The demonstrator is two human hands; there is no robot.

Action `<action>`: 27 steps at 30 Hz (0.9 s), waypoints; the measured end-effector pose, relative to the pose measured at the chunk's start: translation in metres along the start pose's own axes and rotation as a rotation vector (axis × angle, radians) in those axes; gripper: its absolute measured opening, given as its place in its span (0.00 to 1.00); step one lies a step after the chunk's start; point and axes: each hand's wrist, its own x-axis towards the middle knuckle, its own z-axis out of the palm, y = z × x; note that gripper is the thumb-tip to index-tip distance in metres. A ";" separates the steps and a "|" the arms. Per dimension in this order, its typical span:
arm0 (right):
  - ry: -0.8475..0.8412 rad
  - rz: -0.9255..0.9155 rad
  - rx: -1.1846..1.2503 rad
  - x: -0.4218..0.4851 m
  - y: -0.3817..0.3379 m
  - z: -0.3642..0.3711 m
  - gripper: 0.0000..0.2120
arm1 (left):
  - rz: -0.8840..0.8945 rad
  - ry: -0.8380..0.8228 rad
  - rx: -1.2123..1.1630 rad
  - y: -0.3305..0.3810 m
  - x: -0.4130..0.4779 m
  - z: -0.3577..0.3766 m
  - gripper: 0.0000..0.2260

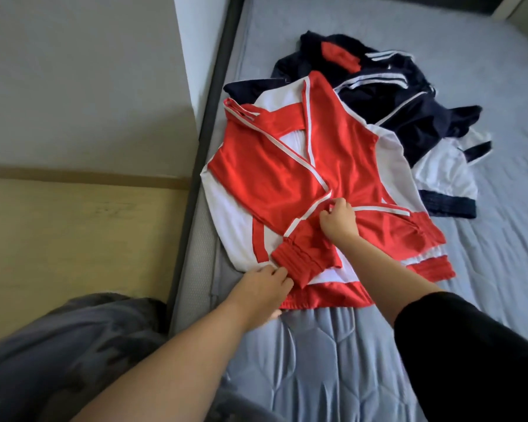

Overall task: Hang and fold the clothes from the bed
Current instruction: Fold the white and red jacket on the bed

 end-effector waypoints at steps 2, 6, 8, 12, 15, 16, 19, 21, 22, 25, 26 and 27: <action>-0.033 -0.017 0.007 -0.012 0.006 -0.004 0.18 | -0.086 0.026 0.031 0.005 0.003 -0.007 0.10; -0.070 -0.123 -0.050 -0.033 0.023 -0.005 0.18 | -0.138 -0.367 -0.616 0.004 0.012 -0.006 0.03; -0.075 -0.143 -0.054 -0.037 0.027 -0.006 0.17 | -0.208 -0.522 -0.949 -0.004 0.008 -0.006 0.10; -0.020 -0.128 0.003 -0.039 0.027 -0.008 0.13 | -0.556 -0.404 -1.198 -0.035 -0.002 -0.004 0.14; -0.029 0.050 0.126 -0.041 0.025 -0.008 0.15 | -0.808 0.003 -1.246 -0.053 -0.002 0.004 0.11; -0.051 0.134 0.170 -0.042 0.025 -0.008 0.18 | -0.847 0.078 -1.360 -0.054 0.001 0.004 0.10; -0.143 0.214 0.315 -0.045 0.031 -0.011 0.13 | -0.839 0.125 -1.520 -0.041 0.018 0.001 0.05; -0.264 0.191 0.267 -0.050 0.035 -0.017 0.08 | -0.826 0.092 -1.463 -0.034 0.030 0.000 0.08; -0.338 0.170 0.176 -0.053 0.036 -0.021 0.07 | -0.831 0.054 -1.416 -0.034 0.033 -0.001 0.10; -0.497 0.182 0.042 -0.055 0.038 -0.034 0.12 | -0.818 -0.070 -0.999 -0.039 0.034 -0.009 0.13; -0.523 0.213 0.053 -0.055 0.038 -0.036 0.15 | -0.817 -0.026 -0.747 -0.041 0.033 -0.013 0.14; -0.524 0.237 0.068 -0.055 0.039 -0.037 0.17 | -0.798 0.076 -0.551 -0.042 0.032 -0.017 0.13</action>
